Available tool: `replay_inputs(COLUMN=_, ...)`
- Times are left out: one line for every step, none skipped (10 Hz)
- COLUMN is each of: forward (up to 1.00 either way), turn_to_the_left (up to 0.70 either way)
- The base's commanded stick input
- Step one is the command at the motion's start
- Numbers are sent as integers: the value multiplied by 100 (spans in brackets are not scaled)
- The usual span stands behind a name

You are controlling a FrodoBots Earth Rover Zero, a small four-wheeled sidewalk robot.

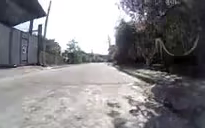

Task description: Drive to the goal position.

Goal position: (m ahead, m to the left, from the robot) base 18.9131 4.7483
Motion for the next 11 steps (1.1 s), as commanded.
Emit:
replay_inputs(forward=100, turn_to_the_left=0)
replay_inputs(forward=100, turn_to_the_left=0)
replay_inputs(forward=100, turn_to_the_left=0)
replay_inputs(forward=100, turn_to_the_left=0)
replay_inputs(forward=100, turn_to_the_left=0)
replay_inputs(forward=100, turn_to_the_left=0)
replay_inputs(forward=100, turn_to_the_left=0)
replay_inputs(forward=100, turn_to_the_left=0)
replay_inputs(forward=100, turn_to_the_left=0)
replay_inputs(forward=100, turn_to_the_left=0)
replay_inputs(forward=100, turn_to_the_left=0)
